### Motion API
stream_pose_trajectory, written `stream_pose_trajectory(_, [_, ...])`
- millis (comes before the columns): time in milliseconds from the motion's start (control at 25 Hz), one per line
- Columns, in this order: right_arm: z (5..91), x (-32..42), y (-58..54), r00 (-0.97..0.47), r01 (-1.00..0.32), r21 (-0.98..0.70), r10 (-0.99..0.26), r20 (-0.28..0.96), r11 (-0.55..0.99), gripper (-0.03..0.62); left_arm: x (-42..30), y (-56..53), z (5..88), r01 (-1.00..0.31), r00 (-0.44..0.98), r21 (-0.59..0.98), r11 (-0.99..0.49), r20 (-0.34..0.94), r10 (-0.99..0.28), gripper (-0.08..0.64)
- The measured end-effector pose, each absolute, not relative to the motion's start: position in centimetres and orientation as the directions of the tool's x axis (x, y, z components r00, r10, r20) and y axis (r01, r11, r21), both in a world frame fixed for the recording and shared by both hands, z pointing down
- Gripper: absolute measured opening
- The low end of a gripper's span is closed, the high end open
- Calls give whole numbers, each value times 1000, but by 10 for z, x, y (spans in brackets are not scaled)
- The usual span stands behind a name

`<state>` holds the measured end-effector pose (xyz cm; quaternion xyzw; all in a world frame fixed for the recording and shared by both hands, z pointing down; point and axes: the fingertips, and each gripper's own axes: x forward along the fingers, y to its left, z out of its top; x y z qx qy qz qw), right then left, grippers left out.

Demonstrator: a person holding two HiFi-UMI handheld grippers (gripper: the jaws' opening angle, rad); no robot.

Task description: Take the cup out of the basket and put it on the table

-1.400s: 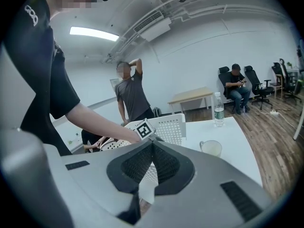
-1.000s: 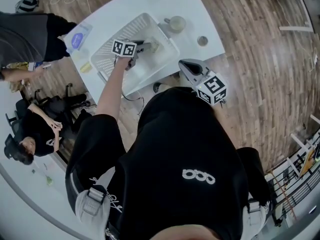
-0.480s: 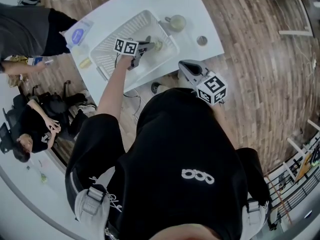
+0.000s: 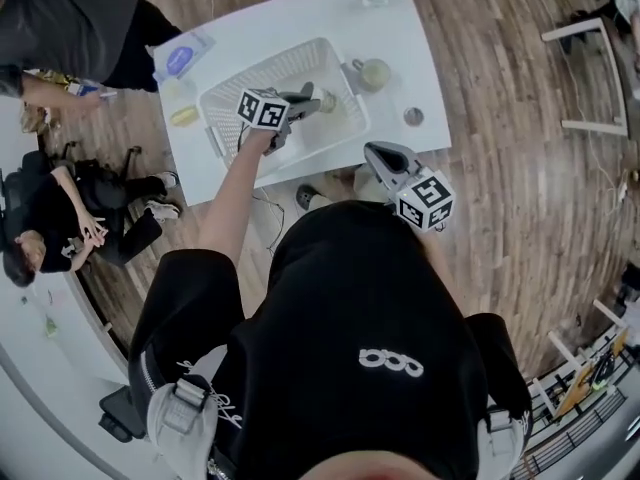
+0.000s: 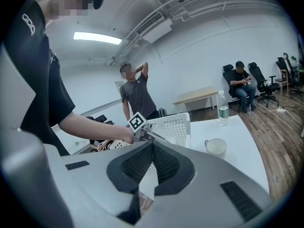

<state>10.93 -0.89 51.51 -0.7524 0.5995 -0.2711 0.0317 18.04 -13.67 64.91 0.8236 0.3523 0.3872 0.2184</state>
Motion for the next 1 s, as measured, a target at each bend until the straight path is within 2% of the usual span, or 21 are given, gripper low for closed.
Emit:
stream_pose_trajectory(200, [508, 127, -20, 90, -910, -353, -934, 345, -218, 25, 177, -151, 575, 425, 632, 525, -737, 410, 657, 20])
stream_pose_trajectory(480, [488, 129, -50, 2, -944, -314, -949, 314, -106, 25, 133, -179, 481, 346, 839, 408, -845, 268, 474, 18])
stream_pose_trajectory(1000, [461, 99, -101, -90, -969, -248, -952, 292, 15, 25, 16, -228, 423, 206, 955, 334, -920, 138, 264, 17])
